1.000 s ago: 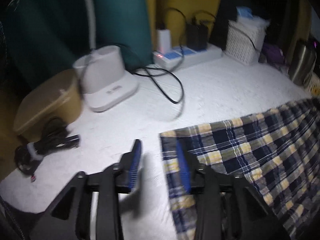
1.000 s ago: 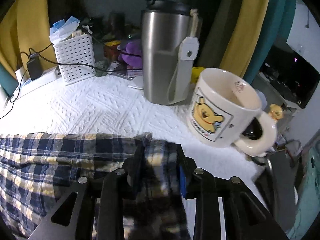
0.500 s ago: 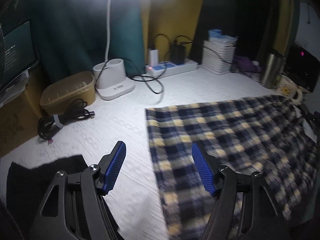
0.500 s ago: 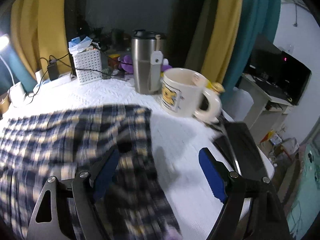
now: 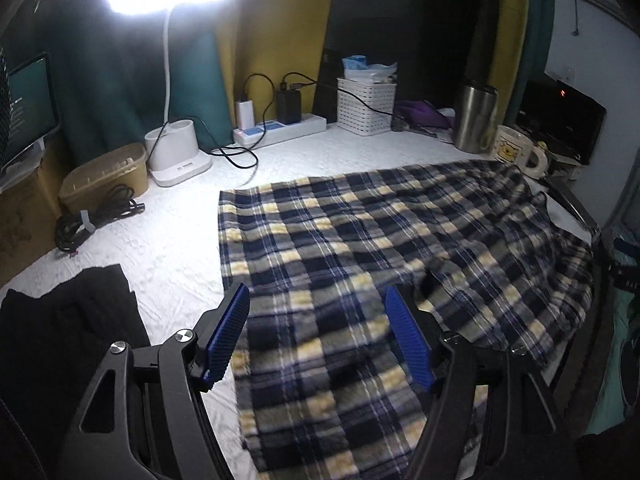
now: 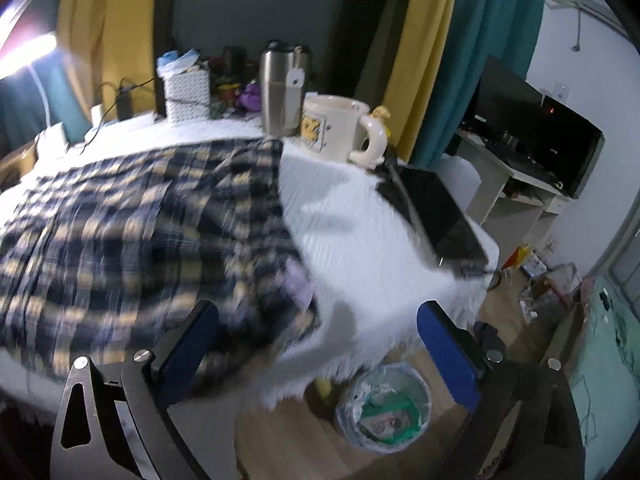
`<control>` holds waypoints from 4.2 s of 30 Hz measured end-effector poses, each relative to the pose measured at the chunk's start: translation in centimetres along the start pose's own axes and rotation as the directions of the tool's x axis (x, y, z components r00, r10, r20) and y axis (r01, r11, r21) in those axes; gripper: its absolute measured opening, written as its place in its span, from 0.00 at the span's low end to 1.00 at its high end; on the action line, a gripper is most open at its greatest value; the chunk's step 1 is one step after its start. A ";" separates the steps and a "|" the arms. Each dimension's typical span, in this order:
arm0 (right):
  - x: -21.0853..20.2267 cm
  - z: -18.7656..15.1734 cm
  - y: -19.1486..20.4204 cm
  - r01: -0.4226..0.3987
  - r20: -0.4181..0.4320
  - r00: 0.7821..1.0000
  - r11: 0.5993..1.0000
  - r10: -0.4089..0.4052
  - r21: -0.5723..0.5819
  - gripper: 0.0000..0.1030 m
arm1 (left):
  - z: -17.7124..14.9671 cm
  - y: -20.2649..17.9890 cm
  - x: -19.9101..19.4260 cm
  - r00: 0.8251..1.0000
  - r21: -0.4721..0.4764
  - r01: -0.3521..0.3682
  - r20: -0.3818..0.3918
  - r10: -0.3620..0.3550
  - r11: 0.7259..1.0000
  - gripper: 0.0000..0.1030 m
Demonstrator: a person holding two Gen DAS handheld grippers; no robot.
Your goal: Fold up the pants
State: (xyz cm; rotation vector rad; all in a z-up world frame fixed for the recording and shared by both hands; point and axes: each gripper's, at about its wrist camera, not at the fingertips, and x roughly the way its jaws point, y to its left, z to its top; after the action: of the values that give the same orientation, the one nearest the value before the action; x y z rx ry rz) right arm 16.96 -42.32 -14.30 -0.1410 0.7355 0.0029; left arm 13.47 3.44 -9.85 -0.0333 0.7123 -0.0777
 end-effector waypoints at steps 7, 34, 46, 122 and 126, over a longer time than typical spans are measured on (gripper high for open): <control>-0.8 -3.5 1.8 -0.021 -0.014 1.000 0.998 0.020 -0.056 0.98 | -1.7 -1.3 -0.9 1.000 0.024 0.011 -0.002 -0.011 1.000 0.69; 1.1 2.8 6.0 -0.022 0.073 0.996 0.972 0.041 -0.235 0.98 | -3.3 -4.6 -1.2 0.986 0.073 0.165 -0.020 -0.164 0.984 0.92; 5.2 8.3 5.6 -0.188 0.011 0.982 0.976 0.190 -0.112 0.98 | -5.3 -9.8 -1.3 0.977 0.256 0.211 -0.077 -0.198 0.943 0.97; -8.1 3.5 -1.3 -0.195 0.329 0.928 0.980 0.175 0.030 0.05 | -0.3 -8.7 -17.1 0.959 0.341 0.069 0.237 -0.156 0.937 0.03; -9.3 2.4 -2.3 -0.203 0.357 0.919 0.977 0.170 0.058 0.05 | -0.7 -10.1 -19.0 0.951 0.375 0.087 0.243 -0.189 0.923 0.03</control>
State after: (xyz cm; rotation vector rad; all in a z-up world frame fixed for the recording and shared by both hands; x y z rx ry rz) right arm 11.81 -43.90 -6.02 0.0222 0.3880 0.1722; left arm -1.91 -5.04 2.63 0.2543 0.4066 -0.3346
